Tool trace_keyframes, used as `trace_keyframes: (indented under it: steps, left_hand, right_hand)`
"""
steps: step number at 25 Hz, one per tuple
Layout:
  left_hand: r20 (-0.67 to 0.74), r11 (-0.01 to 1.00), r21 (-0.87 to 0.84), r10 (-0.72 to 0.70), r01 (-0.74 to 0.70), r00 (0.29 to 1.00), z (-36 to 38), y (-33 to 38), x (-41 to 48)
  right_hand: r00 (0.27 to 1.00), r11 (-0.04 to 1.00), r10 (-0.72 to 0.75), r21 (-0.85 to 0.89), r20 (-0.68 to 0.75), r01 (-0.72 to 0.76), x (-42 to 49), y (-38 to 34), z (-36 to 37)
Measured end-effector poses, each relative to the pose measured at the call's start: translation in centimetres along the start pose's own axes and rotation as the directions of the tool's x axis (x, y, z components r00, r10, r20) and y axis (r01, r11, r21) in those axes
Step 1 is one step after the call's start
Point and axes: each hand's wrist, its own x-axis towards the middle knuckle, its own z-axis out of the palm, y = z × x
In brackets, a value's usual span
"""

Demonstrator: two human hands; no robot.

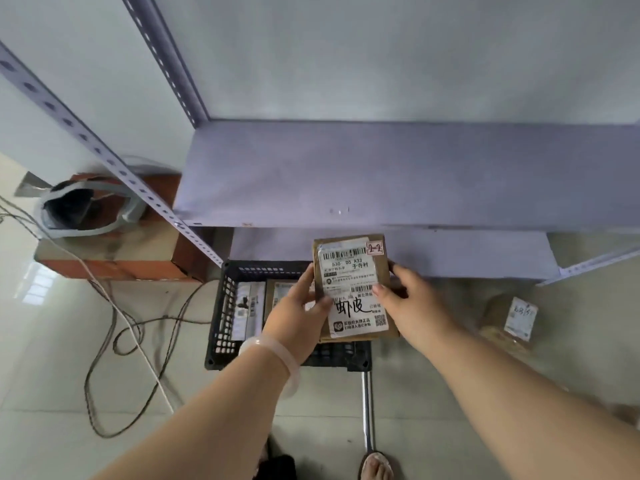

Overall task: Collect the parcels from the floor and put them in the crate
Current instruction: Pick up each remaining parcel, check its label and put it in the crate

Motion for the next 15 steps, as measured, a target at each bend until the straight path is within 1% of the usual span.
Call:
trace_keyframes:
  steps: [3,5,7,10,12,15]
  left_hand:
    - [0.046,0.996,0.036,-0.08,0.078,0.996,1.5,-7.1,5.1]
    - [0.064,0.991,0.061,-0.121,0.117,0.991,2.2,-11.1,7.2]
    - [0.073,0.986,0.083,-0.149,0.143,0.986,2.3,-14.0,8.4]
    - [0.075,0.986,0.067,-0.157,0.152,0.985,2.1,-16.5,9.8]
    - [0.085,0.985,0.054,-0.169,0.165,0.982,1.8,-16.8,10.2]
    - [0.117,0.979,0.093,-0.193,0.183,0.974,1.4,-16.7,10.7]
  right_hand:
    - [0.994,0.992,0.104,-0.078,0.015,-0.103,4.0,7.2,5.5]
    - [0.986,0.986,0.155,-0.076,0.053,-0.151,5.3,11.1,8.4]
    - [0.98,0.981,0.181,-0.088,0.08,-0.174,5.8,13.5,10.6]
    - [0.976,0.979,0.189,-0.092,0.105,-0.18,6.7,15.2,12.0]
    - [0.975,0.974,0.207,-0.11,0.087,-0.197,7.0,15.1,12.5]
    - [0.963,0.96,0.261,-0.117,0.06,-0.253,7.3,14.5,12.8]
